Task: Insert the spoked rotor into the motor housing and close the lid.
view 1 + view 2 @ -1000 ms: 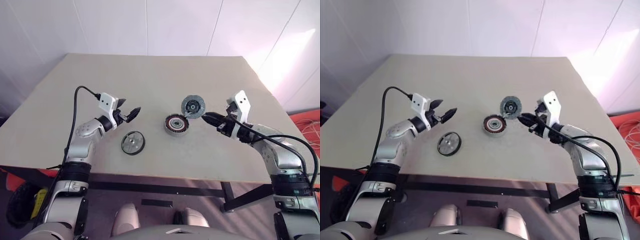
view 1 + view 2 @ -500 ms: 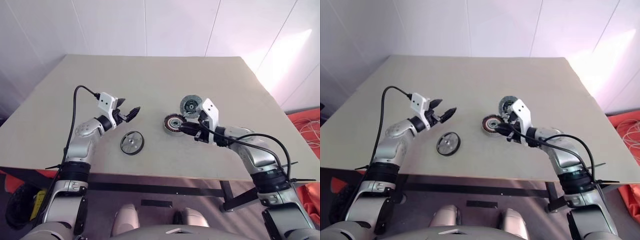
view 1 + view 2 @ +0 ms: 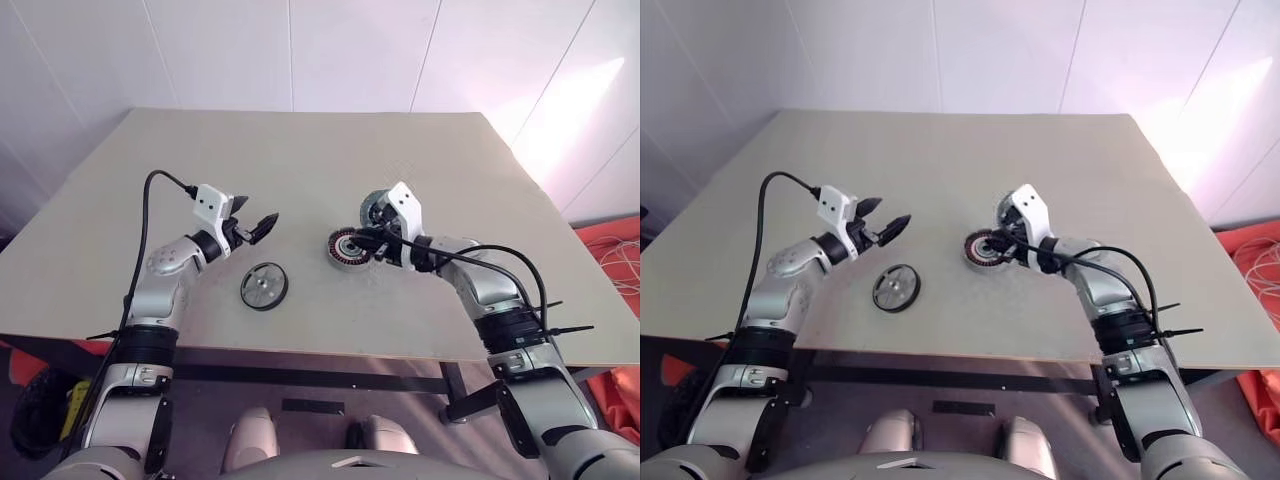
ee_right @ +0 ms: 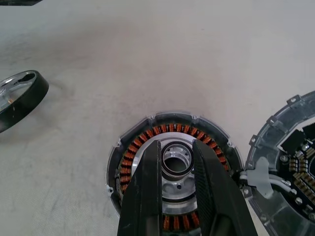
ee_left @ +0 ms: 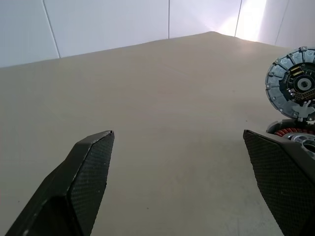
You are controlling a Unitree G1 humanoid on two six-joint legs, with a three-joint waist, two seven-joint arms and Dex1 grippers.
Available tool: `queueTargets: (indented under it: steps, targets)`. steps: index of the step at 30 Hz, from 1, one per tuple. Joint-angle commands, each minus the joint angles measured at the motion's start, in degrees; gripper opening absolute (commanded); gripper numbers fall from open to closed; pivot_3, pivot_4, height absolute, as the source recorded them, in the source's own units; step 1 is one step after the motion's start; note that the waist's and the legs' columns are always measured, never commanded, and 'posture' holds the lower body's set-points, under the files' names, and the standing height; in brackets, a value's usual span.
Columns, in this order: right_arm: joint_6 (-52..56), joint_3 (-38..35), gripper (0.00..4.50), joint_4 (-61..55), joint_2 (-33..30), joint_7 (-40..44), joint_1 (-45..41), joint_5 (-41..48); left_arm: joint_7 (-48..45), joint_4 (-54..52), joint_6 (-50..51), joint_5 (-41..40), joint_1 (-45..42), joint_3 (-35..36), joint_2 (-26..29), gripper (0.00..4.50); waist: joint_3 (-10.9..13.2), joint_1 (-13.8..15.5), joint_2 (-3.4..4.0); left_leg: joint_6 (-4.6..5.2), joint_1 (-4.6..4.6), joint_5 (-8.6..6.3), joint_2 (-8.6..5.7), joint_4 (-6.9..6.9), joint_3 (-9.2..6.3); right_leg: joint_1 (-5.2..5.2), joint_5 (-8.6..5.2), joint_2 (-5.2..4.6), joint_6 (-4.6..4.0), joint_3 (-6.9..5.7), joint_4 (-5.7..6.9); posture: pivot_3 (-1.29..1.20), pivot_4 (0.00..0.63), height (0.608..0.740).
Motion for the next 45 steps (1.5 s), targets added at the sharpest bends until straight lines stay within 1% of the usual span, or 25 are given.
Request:
queueTargets:
  steps: [1, 8, 15, 26, 34, 41, 45]
  targets:
    - [-0.92, -0.06, 0.57, 0.74, 0.90, -0.43, -2.37, -0.54, -0.14, -2.76, 0.08, -0.68, -0.56, 0.37, 0.49, 4.50, 0.00, 0.01, 0.00, 0.00, 0.00, 0.00, 0.00, 0.00, 0.00, 0.00, 0.00, 0.00, 0.00, 0.00, 0.00, 0.00, 0.000, 0.740]
    - [-1.17, 0.12, 0.57, 2.59, 2.08, -0.82, -1.94, -1.50, -3.35, -4.77, 3.73, -2.43, 0.42, -0.79, 0.77, 4.50, 0.00, -0.01, 0.00, 0.00, -0.03, 0.00, 0.00, 0.00, 0.00, -0.02, 0.02, 0.00, -0.04, 0.01, 0.00, 0.00, 0.000, 0.740]
    - [-1.32, 0.01, 0.57, 3.64, 2.29, -1.00, -1.47, -1.89, -8.96, -8.24, 9.12, -5.40, 2.24, -1.73, 3.34, 4.50, 0.00, -0.06, 0.00, -0.01, 0.01, 0.00, 0.01, -0.01, 0.01, -0.02, 0.02, 0.00, -0.03, 0.01, 0.01, 0.00, 0.000, 0.740]
    - [-1.01, 0.71, 0.57, 5.10, 2.79, -0.12, -1.00, -2.50, -9.59, -9.17, 10.44, -6.04, 2.58, -1.86, 4.17, 4.50, 0.00, -0.09, 0.01, -0.01, 0.02, 0.00, 0.01, -0.01, 0.01, 0.00, 0.02, 0.00, -0.03, 0.02, 0.01, 0.00, 0.000, 0.740]
    - [-1.32, 0.55, 0.57, 6.70, 3.06, -0.98, -1.42, -3.36, -12.07, -11.67, 14.10, -8.35, 3.53, -2.20, 4.45, 4.50, 0.00, -0.10, 0.00, -0.02, 0.11, 0.00, 0.01, -0.01, 0.01, 0.06, -0.03, 0.00, 0.05, 0.02, 0.01, 0.00, 0.000, 0.740]
    - [-3.04, 0.31, 0.57, 7.22, 3.36, -2.54, -1.30, -4.22, -12.00, -12.26, 14.69, -8.32, 3.72, -2.18, 4.56, 4.50, 0.00, -0.12, 0.00, -0.03, 0.15, 0.01, 0.01, -0.01, 0.01, 0.10, -0.09, 0.00, 0.16, 0.02, 0.02, 0.00, 0.000, 0.740]
    - [-2.73, 0.12, 0.57, 7.63, 3.34, -1.98, -1.54, -3.75, -12.22, -12.38, 14.99, -8.53, 3.90, -2.21, 4.62, 4.50, 0.00, -0.14, 0.00, -0.03, 0.16, 0.02, 0.01, -0.01, 0.01, 0.11, -0.10, 0.00, 0.17, 0.02, 0.02, 0.00, 0.000, 0.740]
